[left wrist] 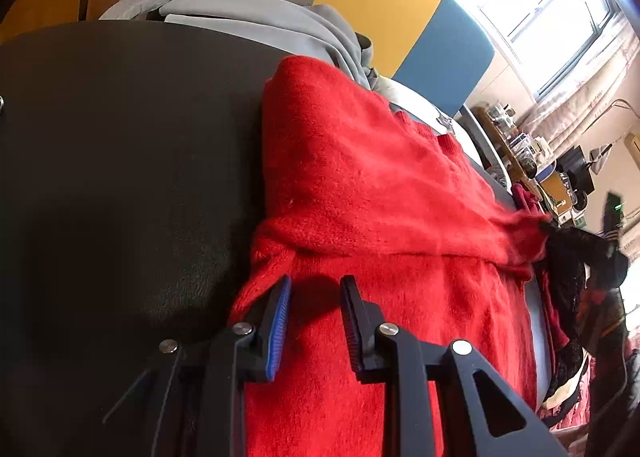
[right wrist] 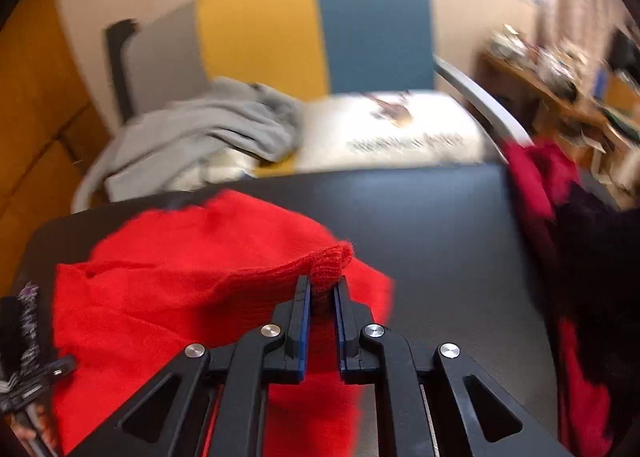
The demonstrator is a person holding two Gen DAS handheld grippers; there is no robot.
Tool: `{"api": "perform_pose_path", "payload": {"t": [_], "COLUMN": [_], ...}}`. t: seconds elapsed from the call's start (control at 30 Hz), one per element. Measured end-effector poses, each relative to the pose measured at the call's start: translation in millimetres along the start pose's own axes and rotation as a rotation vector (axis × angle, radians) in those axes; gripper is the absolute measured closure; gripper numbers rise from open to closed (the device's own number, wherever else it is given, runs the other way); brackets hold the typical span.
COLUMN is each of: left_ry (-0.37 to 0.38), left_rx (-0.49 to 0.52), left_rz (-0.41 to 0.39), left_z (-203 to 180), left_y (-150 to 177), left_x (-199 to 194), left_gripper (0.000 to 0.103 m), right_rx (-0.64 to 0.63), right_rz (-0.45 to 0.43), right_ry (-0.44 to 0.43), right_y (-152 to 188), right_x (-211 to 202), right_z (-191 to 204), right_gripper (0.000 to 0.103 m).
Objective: Fold clothes
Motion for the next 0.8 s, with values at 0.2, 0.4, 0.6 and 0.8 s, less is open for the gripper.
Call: {"api": "perform_pose_path", "payload": {"t": [0.2,0.4,0.6,0.8], "left_ry": [0.061,0.142,0.036,-0.136], "left_rx": [-0.055,-0.017,0.095,0.183], "left_rz": [-0.037,-0.150,-0.077,-0.019], "left_z": [3.6,-20.3,-44.8,-41.7], "left_y": [-2.3,-36.5,-80.4,-91.7], "left_x": [-26.4,-54.8,-8.1,33.4], "left_gripper": [0.079,0.077,0.077,0.077], "right_rx": [0.065,0.064,-0.040,-0.168], "right_rz": [0.070,0.033,-0.075,0.074], "right_ry": [-0.047,0.000,-0.034,-0.125], "right_y": [23.1,16.1,5.4,18.1], "right_x": [35.6,23.2,-12.5,25.4], "right_z": [-5.5,-19.8,2.8,58.0], "right_gripper": [0.092,0.079,0.074,0.074]}}
Point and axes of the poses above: each gripper's, at about its wrist camera, not at the fingertips, and x roughly the way its jaws point, z to its left, y to its underside, the point moved 2 cm from there along x, roughly the way its jaws point, and after that the axes turned 1 degree about x, right-handed, at the moved point
